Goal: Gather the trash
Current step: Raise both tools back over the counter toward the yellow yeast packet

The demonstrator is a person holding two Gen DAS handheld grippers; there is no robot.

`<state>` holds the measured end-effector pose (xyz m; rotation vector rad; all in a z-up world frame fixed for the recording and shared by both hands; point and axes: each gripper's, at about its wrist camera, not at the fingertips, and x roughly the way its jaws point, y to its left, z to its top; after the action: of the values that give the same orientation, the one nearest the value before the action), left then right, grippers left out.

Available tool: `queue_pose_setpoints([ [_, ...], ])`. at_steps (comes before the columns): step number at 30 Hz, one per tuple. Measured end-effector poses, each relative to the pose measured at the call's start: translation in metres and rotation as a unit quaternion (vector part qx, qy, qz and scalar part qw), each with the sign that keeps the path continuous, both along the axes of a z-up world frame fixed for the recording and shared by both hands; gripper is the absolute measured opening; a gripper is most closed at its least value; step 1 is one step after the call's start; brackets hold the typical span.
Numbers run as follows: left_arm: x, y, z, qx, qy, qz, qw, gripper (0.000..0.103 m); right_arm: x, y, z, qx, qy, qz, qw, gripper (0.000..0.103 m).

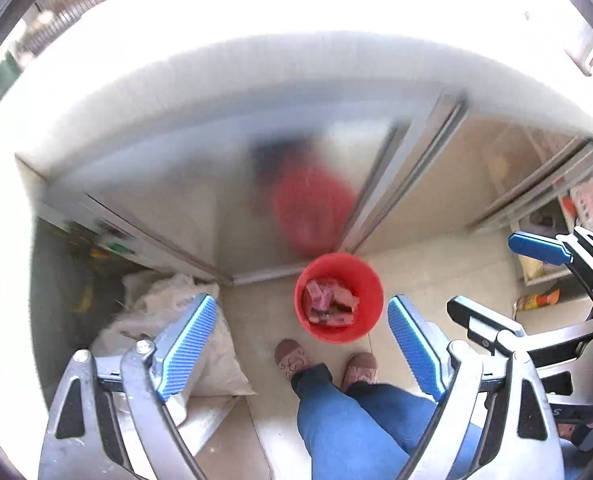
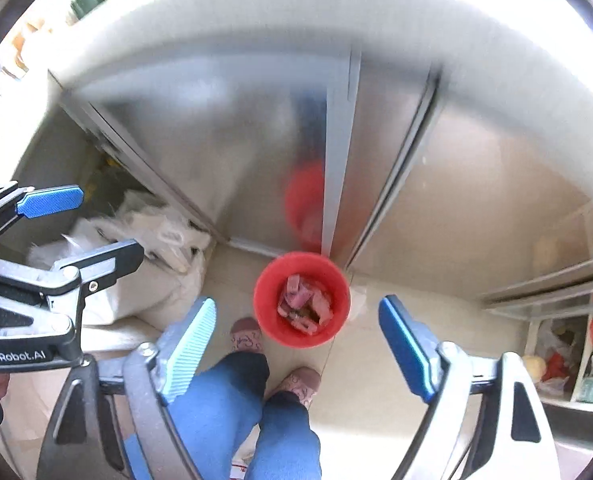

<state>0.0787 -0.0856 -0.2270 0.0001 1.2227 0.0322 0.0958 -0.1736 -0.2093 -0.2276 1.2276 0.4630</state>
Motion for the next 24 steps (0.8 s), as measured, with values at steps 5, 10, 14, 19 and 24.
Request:
queue_pose_setpoints([
  [5,-0.004,0.003,0.076,0.010,-0.041,0.029,0.9987,0.091,0.006,0.006,0.071,0.020,-0.037,0.009,0.999,0.099],
  [10,0.003,0.015,0.126,0.032,-0.073,0.051,0.9955,0.097,0.020,0.021,0.118,0.028,-0.080,0.037,0.996,0.102],
  [14,0.016,0.033,0.154,0.051,-0.098,0.070,0.9913,0.103,0.037,0.041,0.141,0.032,-0.108,0.059,0.992,0.102],
  [19,0.040,0.065,0.178,0.059,-0.113,0.089,0.9879,0.103,0.066,0.067,0.151,0.032,-0.120,0.071,0.990,0.102],
  [24,0.076,0.108,0.187,0.045,-0.104,0.094,0.9891,0.103,0.094,0.094,0.161,0.033,-0.115,0.072,0.990,0.102],
])
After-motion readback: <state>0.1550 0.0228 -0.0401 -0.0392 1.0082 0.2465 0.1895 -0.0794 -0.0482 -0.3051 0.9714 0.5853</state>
